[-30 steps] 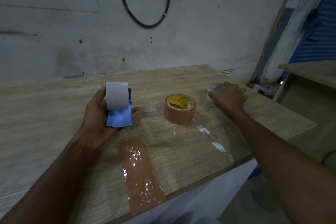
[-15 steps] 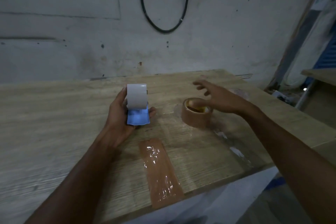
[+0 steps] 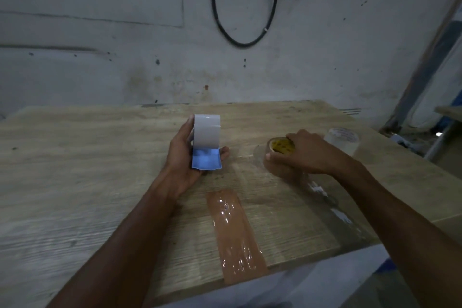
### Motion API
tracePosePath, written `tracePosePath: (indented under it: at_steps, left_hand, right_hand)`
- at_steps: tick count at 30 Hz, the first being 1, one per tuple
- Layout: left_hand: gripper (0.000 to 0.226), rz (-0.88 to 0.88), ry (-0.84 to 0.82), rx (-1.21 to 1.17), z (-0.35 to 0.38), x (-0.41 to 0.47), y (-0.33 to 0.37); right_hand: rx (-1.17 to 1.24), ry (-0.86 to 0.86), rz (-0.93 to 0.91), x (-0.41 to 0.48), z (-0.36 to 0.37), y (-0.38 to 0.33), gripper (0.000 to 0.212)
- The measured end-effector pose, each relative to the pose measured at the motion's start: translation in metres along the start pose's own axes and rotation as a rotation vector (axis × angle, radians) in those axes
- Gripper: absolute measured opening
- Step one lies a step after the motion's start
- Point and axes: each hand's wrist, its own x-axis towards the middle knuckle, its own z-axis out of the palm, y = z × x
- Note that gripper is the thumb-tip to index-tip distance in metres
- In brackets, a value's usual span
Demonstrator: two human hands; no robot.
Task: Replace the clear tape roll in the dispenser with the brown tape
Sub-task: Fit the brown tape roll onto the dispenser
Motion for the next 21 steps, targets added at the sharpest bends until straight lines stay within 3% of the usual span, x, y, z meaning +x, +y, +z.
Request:
tracePosePath:
  at_steps: [7,11,15,21]
  left_hand:
    - [0.067,0.014,0.027,-0.007,0.01,-0.008,0.002]
    - [0.05,0.087,0.013,-0.059,0.003,-0.009,0.026]
    - [0.057,0.134,0.014,-0.135,0.002,-0.01,0.013]
    - [0.062,0.195,0.012,-0.151,-0.003,-0.005,0.008]
  right_hand:
    - [0.203,0.084,0.018,-0.005,-0.017,-0.012,0.07]
    - [0.663,0.311,-0.101,0.002,-0.02,-0.042,0.064]
    - [1.115,0.324,-0.143,-0.007,0.005,-0.054,0.063]
    - [1.24,0.343,-0.167,0.01,0.019,-0.073,0.067]
